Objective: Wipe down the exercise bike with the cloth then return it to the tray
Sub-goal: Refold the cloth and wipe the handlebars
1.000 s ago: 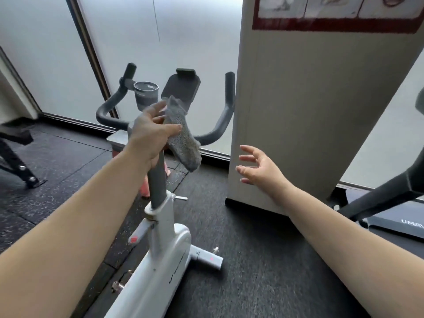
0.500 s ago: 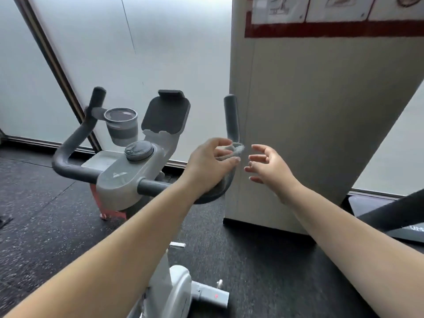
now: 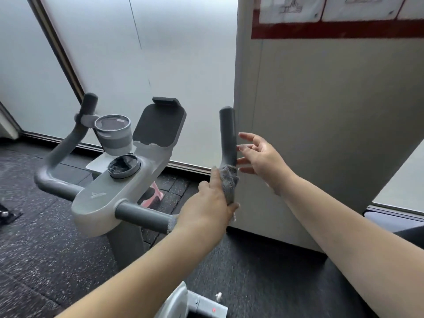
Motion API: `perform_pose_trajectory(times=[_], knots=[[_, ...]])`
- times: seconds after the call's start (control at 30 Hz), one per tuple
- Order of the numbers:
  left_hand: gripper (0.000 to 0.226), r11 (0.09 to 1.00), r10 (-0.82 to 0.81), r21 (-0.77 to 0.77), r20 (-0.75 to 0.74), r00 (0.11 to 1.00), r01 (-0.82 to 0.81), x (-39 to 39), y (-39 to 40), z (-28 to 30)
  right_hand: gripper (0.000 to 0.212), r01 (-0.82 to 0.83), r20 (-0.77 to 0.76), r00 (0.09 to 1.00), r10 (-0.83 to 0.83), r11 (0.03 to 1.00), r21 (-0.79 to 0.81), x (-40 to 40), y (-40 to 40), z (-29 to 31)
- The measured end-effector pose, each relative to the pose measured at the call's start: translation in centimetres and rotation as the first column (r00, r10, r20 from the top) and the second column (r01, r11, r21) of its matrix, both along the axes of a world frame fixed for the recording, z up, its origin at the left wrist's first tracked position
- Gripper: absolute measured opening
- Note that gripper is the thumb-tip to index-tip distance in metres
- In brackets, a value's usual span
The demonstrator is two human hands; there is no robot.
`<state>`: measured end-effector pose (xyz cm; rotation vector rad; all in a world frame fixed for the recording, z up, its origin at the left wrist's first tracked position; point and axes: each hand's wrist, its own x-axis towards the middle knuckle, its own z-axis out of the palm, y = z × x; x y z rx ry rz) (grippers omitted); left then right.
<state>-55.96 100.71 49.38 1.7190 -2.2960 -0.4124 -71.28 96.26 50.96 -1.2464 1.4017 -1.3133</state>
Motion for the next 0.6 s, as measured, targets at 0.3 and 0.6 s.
perform_pose_trajectory(times=[0.3,0.6], knots=[[0.065,0.983,0.177,0.064,-0.137,0.975,-0.17,-2.6,-2.3,0.3,0.024,-0.047,0.008,0.999,0.047,0.999,0.009,-1.8,-2.1,0.7],[0.027,0.979,0.184,-0.003,-0.396,0.9,-0.201,-1.2,-1.5,1.5,0.022,-0.102,0.079,0.992,0.1,0.994,0.026,-2.2,-2.4,0.4]])
